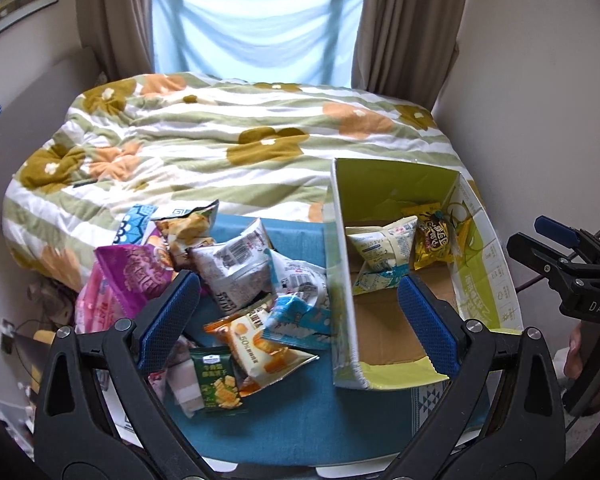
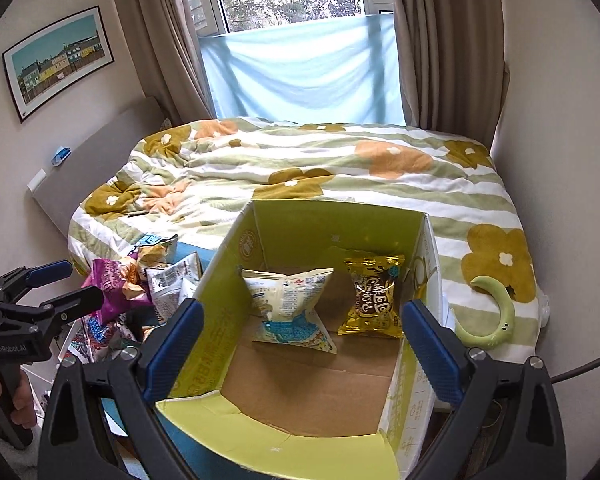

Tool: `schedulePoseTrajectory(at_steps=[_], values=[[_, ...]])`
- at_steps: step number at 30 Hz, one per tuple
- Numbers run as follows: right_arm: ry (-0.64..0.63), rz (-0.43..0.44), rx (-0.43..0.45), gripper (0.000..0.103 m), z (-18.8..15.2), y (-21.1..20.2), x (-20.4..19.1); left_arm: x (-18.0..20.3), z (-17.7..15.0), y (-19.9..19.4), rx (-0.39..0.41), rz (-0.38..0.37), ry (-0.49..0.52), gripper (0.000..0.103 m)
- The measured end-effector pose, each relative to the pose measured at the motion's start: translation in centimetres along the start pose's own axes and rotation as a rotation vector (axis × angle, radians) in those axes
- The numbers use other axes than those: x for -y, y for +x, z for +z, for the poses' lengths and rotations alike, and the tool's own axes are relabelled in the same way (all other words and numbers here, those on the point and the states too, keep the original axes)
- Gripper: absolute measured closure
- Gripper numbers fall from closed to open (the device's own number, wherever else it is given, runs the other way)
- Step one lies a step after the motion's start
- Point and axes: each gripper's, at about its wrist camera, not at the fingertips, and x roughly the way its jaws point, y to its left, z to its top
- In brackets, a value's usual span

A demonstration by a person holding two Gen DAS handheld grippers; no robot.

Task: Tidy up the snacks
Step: 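Move both tools back over the snack pile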

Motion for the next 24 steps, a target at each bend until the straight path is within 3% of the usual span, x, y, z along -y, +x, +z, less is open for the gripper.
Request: schedulePoseTrajectory(at_steps=[5, 14, 24], values=[[-0.010, 0.014, 0.030, 0.004, -0.2, -0.9, -4.0, -5.0, -1.2, -2.2, 0.025, 0.023, -0.016, 0.004], [0.000, 0.022, 0.046, 0.005, -0.6, 0.4, -13.3, -15.4, -3.2, -4.1, 0.000, 0.044, -0.031, 0.004], [0.006, 0.080, -0.013, 0.004, -1.5, 6.4, -23.2, -26.5, -5.8, -1.1, -0.099, 0.014, -0.089, 0.004]])
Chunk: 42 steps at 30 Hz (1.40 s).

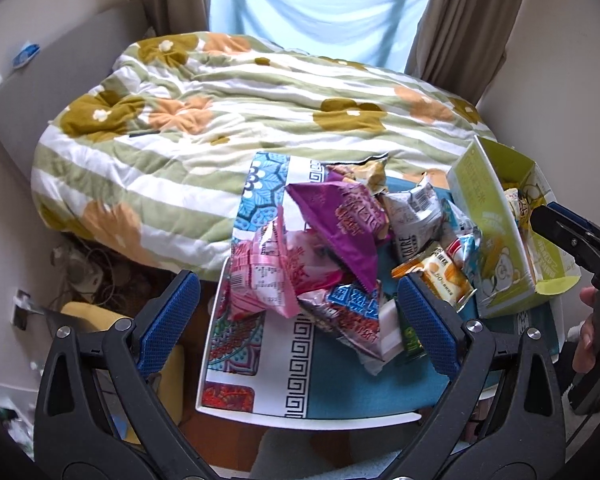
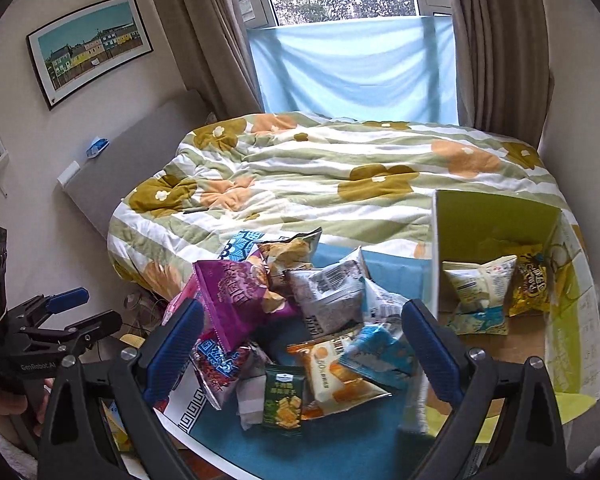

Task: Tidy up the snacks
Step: 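Move both tools back over the snack pile, then grasp the pink bag with the left tool while the right tool grasps the purple bag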

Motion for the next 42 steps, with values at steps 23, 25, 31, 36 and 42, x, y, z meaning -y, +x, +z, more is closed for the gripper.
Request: schedulePoseTrajectory(at_steps=[23, 25, 31, 36, 42], values=[[-0.142, 0.084, -0.229, 0.005, -0.7, 17.0, -6.4, -4.5, -1.0, 14.8, -0.223, 0.047, -0.034, 0.006], [-0.161, 0.090, -0.245, 0.005, -0.7, 17.9, -6.6, -4.3, -1.0, 15.7, -0.237, 0.056, -0.035, 0.011], [-0.214, 0.094, -0.279, 0.005, -0.8, 20.1, -7.0, -3.9, -1.1, 17.3, -0.272, 0.061, -0.042, 0.025], [-0.223, 0.105, -0.294, 0.005, -0.8, 21.2, -7.1, -3.8, -1.2, 17.4, -0.276, 0.063, -0.035, 0.043], [-0.227, 0.108, -0.307, 0.005, -0.8, 22.1, -7.3, -4.0, -1.2, 17.0, -0.270, 0.059, -0.048, 0.047]])
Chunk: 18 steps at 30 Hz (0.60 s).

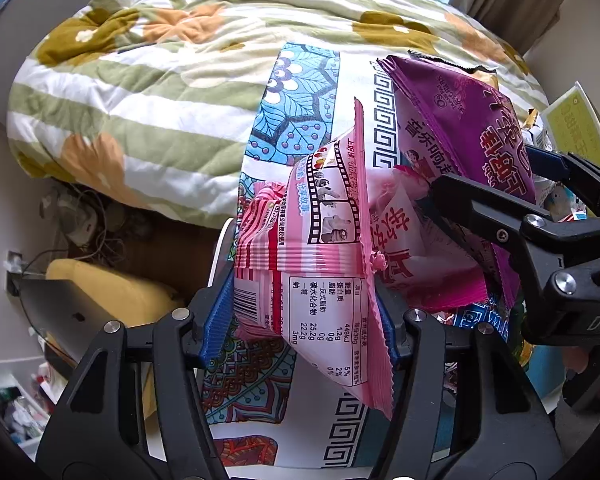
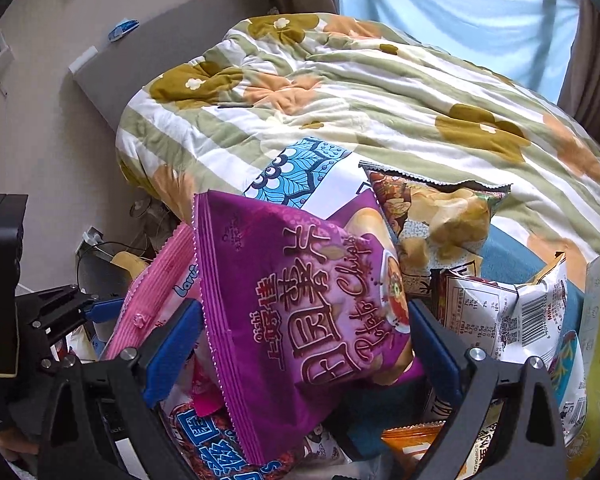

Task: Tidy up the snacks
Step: 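Grasp the pink bag with the left tool while the right tool grasps the purple bag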

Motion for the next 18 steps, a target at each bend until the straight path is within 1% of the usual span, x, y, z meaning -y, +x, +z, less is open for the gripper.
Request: schedulePoseTrajectory(at_steps=[7, 9, 12, 13, 14, 18], values=[[0.014, 0.023, -0.023, 0.006, -0.1, 0.9, 0.2, -0.3, -0.2, -0.5, 0.003, -0.015, -0.012, 0.048], [0.012, 0.025, -0.031, 0.014, -0.2, 1.0, 0.2, -0.5, -0.2, -0.7, 0.006, -0.020, -0.019, 0.049], [0.038, 0.051, -0.036, 0.021, -0.4, 0.9, 0.5, -0.6, -0.2, -0.9, 0.014, -0.019, -0.024, 0.049], [0.045, 0.056, -0.037, 0.027, -0.4, 0.8, 0.6, -0.7, -0.2, -1.0, 0.016, -0.020, -0.025, 0.049], [0.050, 0.055, -0.038, 0.031, -0.5, 0.8, 0.7, -0.7, -0.2, -1.1, 0.017, -0.021, -0.024, 0.049], [0.076, 0.066, -0.034, 0.039, -0.8, 0.6, 0.9, -0.8, -0.3, -1.3, 0.021, -0.023, -0.025, 0.049]])
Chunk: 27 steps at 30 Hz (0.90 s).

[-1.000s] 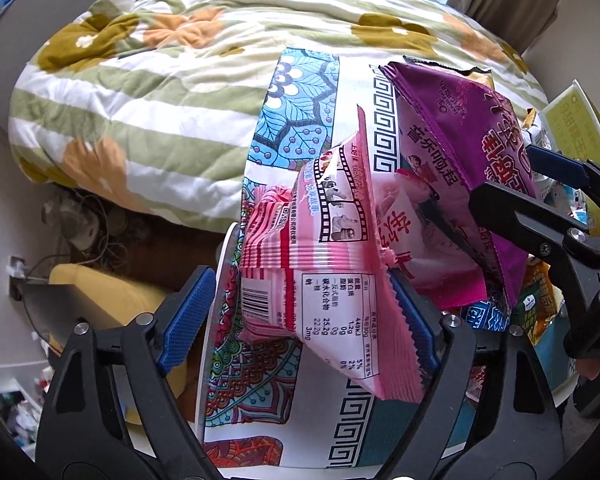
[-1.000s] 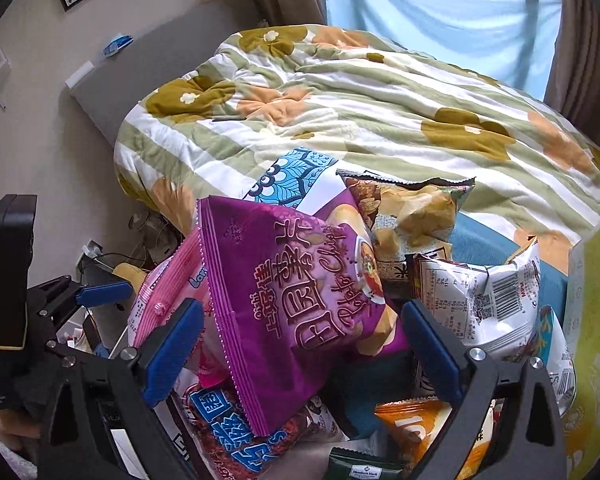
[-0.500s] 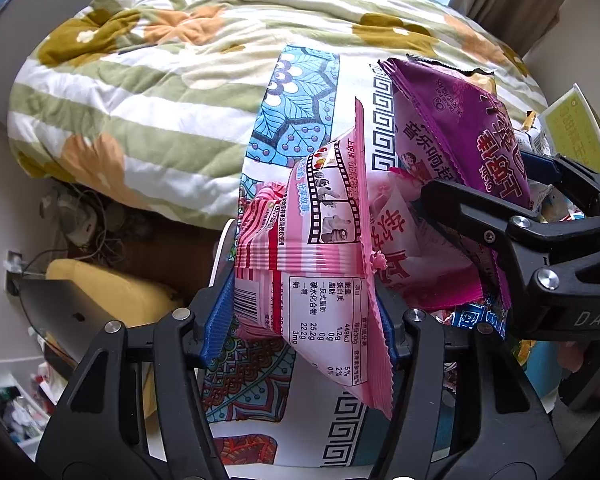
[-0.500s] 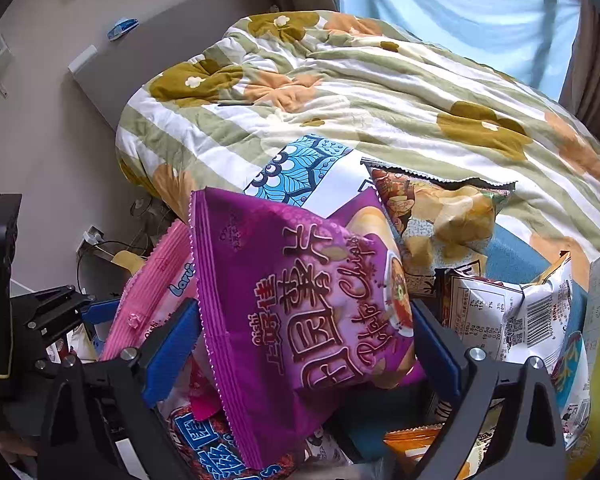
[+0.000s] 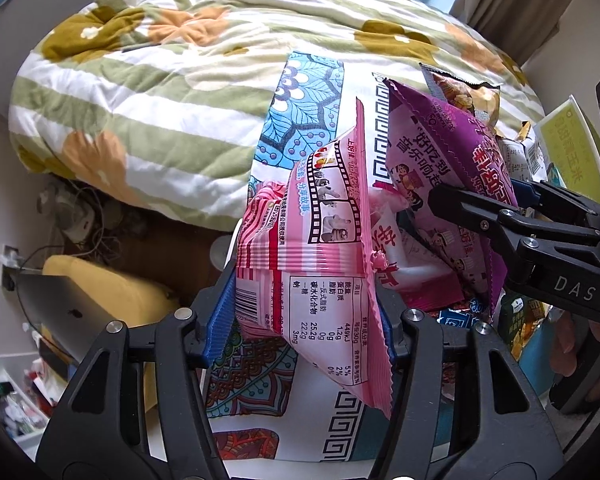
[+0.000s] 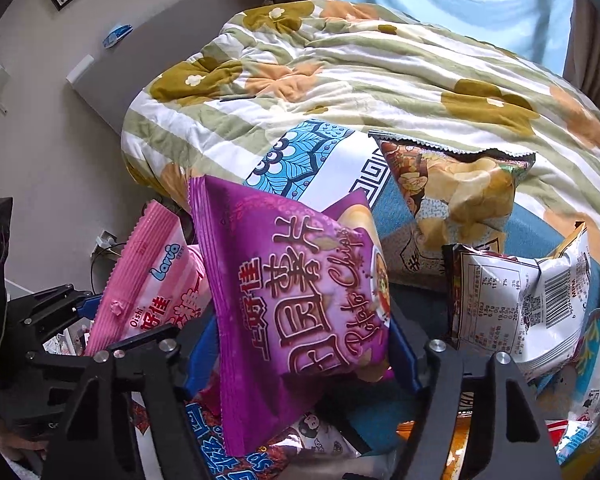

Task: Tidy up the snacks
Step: 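Grasp the pink bag with the left tool while the right tool grasps the purple bag, then carry both bags to the box while the left tool releases the pink bag inside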

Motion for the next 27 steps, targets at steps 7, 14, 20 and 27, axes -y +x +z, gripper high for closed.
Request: schedulePoseTrajectory(at_steps=[7, 14, 20, 27], values=[[0.010, -0.001, 0.047, 0.047, -0.2, -1.8, -0.5, -0.1, -0.2, -1.7, 0.032, -0.005, 0.009, 0.050], [0.037, 0.001, 0.090, 0.047, -0.7, -4.3, -1.1, 0.0, -0.3, -4.6, 0.077, -0.015, 0.030, 0.051], [0.052, -0.011, 0.146, 0.047, -1.4, -7.5, -2.0, 0.8, 0.0, -8.1, 0.136, -0.037, 0.075, 0.050], [0.113, -0.049, 0.232, 0.047, -2.7, -12.8, -2.2, 4.1, 1.2, -12.6, 0.231, -0.083, 0.188, 0.050]])
